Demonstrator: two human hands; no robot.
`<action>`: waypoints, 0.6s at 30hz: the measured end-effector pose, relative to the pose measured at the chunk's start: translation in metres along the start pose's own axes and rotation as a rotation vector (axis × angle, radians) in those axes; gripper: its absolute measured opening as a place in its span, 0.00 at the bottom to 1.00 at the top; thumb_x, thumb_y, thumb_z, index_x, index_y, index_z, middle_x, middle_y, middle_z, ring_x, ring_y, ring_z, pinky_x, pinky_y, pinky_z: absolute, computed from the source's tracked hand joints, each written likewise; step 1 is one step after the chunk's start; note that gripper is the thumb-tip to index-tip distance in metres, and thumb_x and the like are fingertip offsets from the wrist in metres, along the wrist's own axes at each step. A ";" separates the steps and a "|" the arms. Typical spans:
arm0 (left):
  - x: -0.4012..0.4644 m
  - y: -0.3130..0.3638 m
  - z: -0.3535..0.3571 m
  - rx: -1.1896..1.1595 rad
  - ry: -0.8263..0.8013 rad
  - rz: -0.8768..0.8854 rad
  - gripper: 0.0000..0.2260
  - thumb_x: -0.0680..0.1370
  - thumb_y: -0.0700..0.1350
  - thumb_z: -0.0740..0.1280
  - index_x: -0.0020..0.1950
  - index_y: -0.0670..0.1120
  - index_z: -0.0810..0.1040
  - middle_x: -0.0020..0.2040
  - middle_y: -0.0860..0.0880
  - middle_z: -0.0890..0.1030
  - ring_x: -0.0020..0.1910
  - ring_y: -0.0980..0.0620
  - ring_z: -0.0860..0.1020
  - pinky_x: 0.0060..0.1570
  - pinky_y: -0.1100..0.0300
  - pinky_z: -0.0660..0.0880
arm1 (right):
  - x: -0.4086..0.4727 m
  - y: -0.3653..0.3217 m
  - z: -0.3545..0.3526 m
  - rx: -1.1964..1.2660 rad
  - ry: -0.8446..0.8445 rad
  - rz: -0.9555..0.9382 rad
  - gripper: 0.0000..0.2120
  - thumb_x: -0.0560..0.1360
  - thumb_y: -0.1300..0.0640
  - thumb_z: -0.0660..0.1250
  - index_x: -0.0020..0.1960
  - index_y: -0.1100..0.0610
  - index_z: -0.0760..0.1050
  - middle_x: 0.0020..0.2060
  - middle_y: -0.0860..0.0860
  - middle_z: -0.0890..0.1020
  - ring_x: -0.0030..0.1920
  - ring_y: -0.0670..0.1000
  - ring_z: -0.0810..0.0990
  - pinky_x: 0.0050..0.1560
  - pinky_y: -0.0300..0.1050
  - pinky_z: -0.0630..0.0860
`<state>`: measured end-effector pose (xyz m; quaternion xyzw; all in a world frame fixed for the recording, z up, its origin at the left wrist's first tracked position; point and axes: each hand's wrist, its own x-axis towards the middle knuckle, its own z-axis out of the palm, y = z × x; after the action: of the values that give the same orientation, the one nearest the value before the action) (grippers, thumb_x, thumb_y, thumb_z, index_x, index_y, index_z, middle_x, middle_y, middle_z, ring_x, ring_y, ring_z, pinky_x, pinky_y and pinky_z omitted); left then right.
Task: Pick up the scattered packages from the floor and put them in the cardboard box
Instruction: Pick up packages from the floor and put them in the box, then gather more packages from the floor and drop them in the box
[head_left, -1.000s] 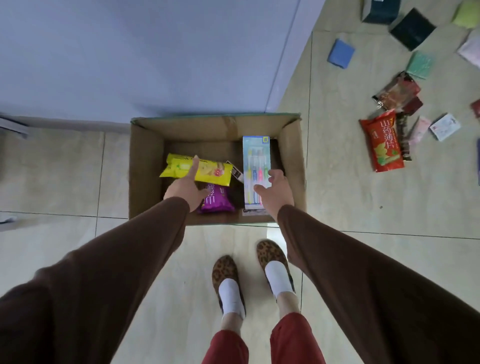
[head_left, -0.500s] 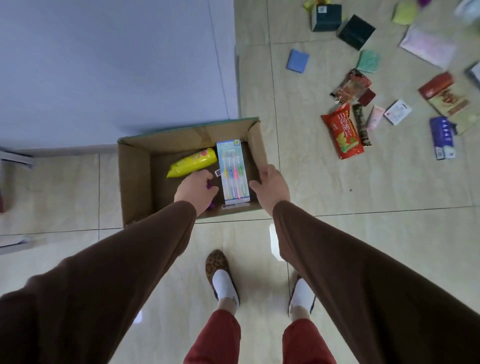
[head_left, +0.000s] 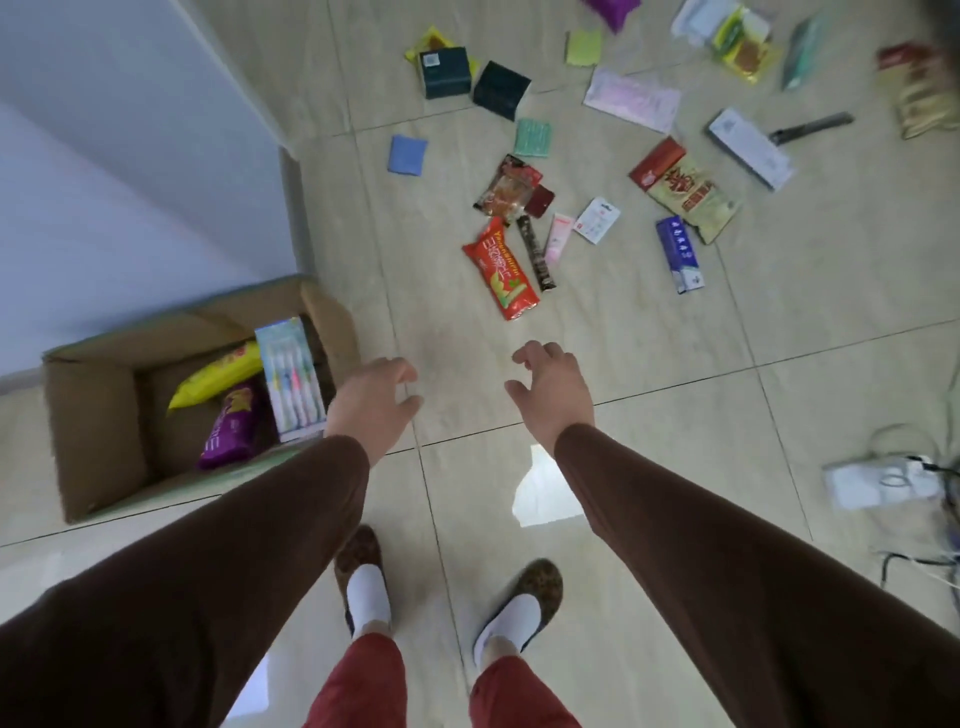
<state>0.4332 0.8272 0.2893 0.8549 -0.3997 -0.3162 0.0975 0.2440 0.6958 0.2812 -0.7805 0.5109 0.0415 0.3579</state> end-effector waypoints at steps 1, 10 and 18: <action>0.004 0.023 0.006 0.008 -0.004 0.040 0.11 0.77 0.47 0.70 0.58 0.49 0.78 0.56 0.50 0.80 0.54 0.47 0.78 0.52 0.53 0.75 | 0.004 0.016 -0.016 -0.013 0.009 0.002 0.14 0.78 0.57 0.67 0.63 0.54 0.75 0.58 0.53 0.78 0.61 0.56 0.73 0.56 0.53 0.76; 0.087 0.182 0.030 0.054 -0.012 0.194 0.12 0.77 0.47 0.71 0.59 0.48 0.78 0.56 0.50 0.80 0.54 0.49 0.78 0.53 0.53 0.76 | 0.067 0.114 -0.133 -0.013 0.066 0.076 0.15 0.78 0.57 0.68 0.64 0.54 0.75 0.60 0.54 0.77 0.62 0.56 0.73 0.59 0.51 0.75; 0.165 0.298 0.062 0.091 -0.059 0.237 0.11 0.76 0.47 0.72 0.57 0.47 0.79 0.55 0.48 0.82 0.54 0.47 0.79 0.54 0.52 0.76 | 0.124 0.195 -0.216 0.076 0.101 0.177 0.14 0.78 0.57 0.70 0.64 0.54 0.75 0.61 0.54 0.76 0.63 0.56 0.74 0.58 0.53 0.79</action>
<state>0.2886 0.5129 0.2894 0.7954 -0.5146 -0.3092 0.0834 0.0767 0.4277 0.2874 -0.7194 0.5964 0.0140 0.3558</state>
